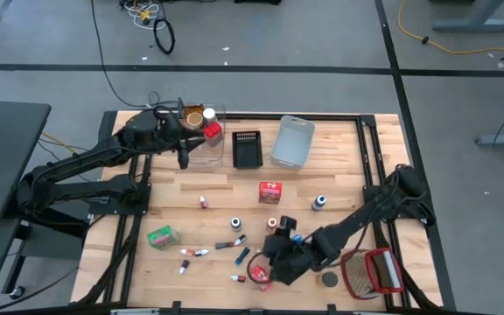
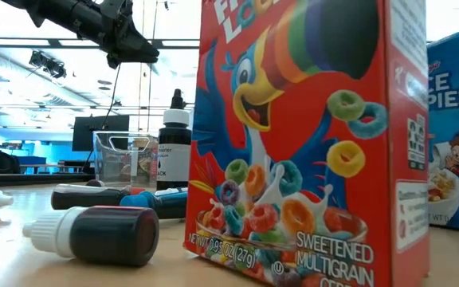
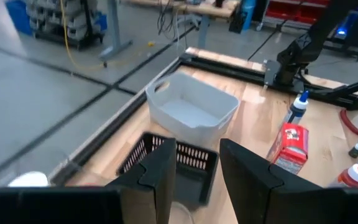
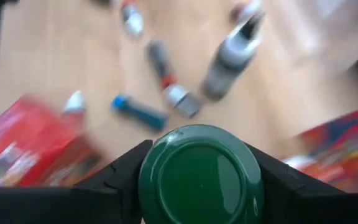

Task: Pick & Place Kitchen Items
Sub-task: Put the green spice bottle into the transparent bin

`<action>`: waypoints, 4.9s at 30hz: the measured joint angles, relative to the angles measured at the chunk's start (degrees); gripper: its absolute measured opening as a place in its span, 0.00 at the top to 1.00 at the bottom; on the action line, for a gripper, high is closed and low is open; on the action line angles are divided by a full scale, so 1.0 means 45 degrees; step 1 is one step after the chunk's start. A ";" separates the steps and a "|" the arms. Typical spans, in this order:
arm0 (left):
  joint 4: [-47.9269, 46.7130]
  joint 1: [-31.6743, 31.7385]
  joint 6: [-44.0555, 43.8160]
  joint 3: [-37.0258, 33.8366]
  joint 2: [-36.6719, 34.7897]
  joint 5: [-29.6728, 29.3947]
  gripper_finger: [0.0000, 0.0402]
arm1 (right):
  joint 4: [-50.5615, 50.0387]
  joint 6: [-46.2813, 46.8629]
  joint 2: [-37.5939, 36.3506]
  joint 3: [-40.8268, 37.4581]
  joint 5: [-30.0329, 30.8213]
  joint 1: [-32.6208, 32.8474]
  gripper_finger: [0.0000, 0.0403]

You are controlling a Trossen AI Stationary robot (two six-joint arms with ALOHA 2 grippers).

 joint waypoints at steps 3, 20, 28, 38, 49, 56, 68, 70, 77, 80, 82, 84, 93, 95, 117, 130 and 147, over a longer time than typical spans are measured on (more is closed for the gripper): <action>0.0444 0.0005 0.0510 0.0000 0.0005 0.0340 0.67 | 0.0322 -0.1943 -0.0422 0.0000 0.1187 -0.0535 0.47; 0.0849 -0.0304 0.4418 0.0000 0.0285 0.4045 0.63 | 0.4415 -0.8451 -0.0663 0.0005 -0.2389 -0.5330 0.48; 0.0752 -0.1201 0.4447 0.0000 0.1802 0.2033 0.51 | 0.5471 -1.0019 -0.0663 0.0005 -0.3304 -0.6309 0.47; 0.0686 -0.1639 0.4084 0.0000 0.3094 0.2870 0.41 | 0.5507 -1.1123 -0.0658 0.0005 -0.3871 -0.6871 0.47; 0.2200 -0.2240 0.2916 0.0005 0.4510 0.3031 0.38 | 0.6144 -1.1574 -0.0658 0.0005 -0.4871 -0.7320 0.47; 0.2348 -0.2577 0.2796 0.0005 0.4551 0.2811 0.38 | 0.6241 -1.1648 -0.0654 0.0005 -0.5064 -0.7575 0.47; 0.3161 -0.2594 0.2793 -0.0019 0.4551 0.3115 0.38 | 0.7146 -1.1505 -0.0666 0.0005 -0.6142 -0.7726 0.47; 0.3201 -0.2599 0.2805 -0.0019 0.4556 0.3122 0.38 | 0.7144 -1.1322 -0.0673 0.0005 -0.6180 -0.7726 0.47; 0.3726 -0.2715 0.3134 -0.0037 0.4561 0.3135 0.38 | 0.7508 -1.1209 -0.0626 0.0005 -0.6459 -0.7737 0.47; 0.3780 -0.2866 0.3319 -0.0039 0.4561 0.3132 0.38 | 0.7528 -1.1092 -0.0615 0.0010 -0.6529 -0.7726 0.47; 0.3779 -0.2944 0.3335 -0.0039 0.4561 0.3137 0.38 | 0.7528 -1.0919 -0.0603 0.0024 -0.6542 -0.7717 0.47; 0.3766 -0.3000 0.3335 -0.0039 0.4561 0.3120 0.38 | 0.7526 -1.0872 -0.0595 0.0024 -0.6552 -0.7716 0.47; 0.2967 -0.3066 0.3075 -0.0019 0.4370 0.1643 0.38 | 0.6417 -1.0619 -0.0599 0.0083 -0.5547 -0.7728 0.47; 0.2792 -0.3070 0.3073 -0.0019 0.4196 0.1101 0.38 | 0.6177 -1.0487 -0.0600 0.0083 -0.5489 -0.7736 0.47; 0.2302 -0.3089 0.0224 0.0364 0.2613 0.0947 0.38 | 0.6033 -1.1529 -0.0490 0.0005 -0.4060 -0.7726 0.48; 0.4180 -0.3066 -0.0988 0.0321 0.4386 0.0419 0.38 | 0.6316 -1.2801 -0.0289 0.0009 -0.2316 -0.7726 0.48; 0.4365 -0.3099 -0.0238 0.0345 0.4362 -0.1090 0.34 | 0.6740 -1.5365 -0.0270 0.0010 -0.0380 -0.7261 0.48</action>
